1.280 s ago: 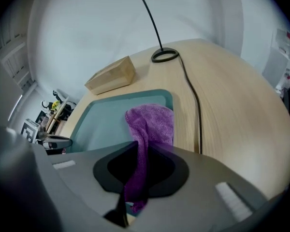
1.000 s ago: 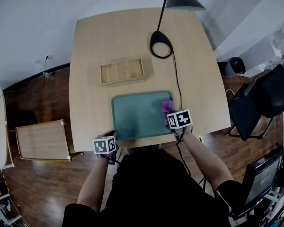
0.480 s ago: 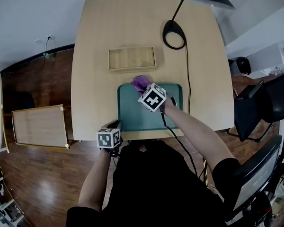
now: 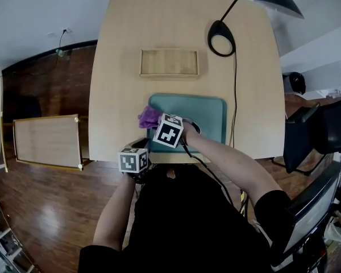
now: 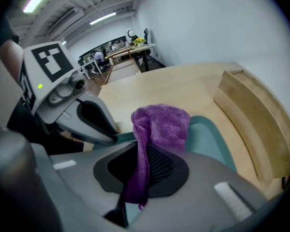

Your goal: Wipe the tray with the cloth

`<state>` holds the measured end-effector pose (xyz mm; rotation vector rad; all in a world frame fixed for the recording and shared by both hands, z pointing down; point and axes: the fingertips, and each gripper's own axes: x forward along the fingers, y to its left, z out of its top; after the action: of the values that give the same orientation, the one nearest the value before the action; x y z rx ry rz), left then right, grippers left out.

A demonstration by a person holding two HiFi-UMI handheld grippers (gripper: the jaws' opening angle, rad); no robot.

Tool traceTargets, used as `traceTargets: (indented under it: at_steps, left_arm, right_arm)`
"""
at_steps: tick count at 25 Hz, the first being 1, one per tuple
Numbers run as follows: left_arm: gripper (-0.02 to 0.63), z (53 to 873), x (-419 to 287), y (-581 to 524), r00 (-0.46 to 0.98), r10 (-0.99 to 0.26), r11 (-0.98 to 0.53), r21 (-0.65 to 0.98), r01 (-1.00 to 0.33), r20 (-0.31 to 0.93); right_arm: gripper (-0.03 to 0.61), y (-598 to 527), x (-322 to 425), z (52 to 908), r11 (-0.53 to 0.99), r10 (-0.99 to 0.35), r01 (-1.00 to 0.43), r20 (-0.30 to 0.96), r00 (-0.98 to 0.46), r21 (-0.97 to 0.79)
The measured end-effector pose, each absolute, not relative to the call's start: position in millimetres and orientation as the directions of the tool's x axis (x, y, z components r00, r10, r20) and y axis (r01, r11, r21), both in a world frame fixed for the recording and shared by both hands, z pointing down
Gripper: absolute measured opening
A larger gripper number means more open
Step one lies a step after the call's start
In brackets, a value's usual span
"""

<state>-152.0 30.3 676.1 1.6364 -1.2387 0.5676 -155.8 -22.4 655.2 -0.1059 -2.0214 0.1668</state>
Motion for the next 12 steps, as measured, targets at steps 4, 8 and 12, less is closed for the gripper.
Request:
traceTargets:
  at_steps: [4, 8, 12]
  left_arm:
    - [0.046, 677.7, -152.9, 30.1, 0.381, -0.462, 0.008, 0.433, -0.901, 0.801]
    - [0.044, 677.9, -156.7, 29.4, 0.349, -0.468, 0.023, 0.406, -0.914, 0.812]
    - [0.044, 679.7, -157.4, 30.0, 0.332, -0.473, 0.025, 0.389, -0.921, 0.816]
  right_arm:
    - [0.048, 21.3, -137.1, 657.2, 0.959, 0.272, 0.045, 0.870, -0.411, -0.279]
    - [0.048, 52.9, -112.4, 667.5, 0.929, 0.354, 0.033, 0.857, -0.374, -0.370]
    - [0.048, 67.9, -90.8, 680.8, 0.911, 0.388, 0.001, 0.858, -0.336, -0.412]
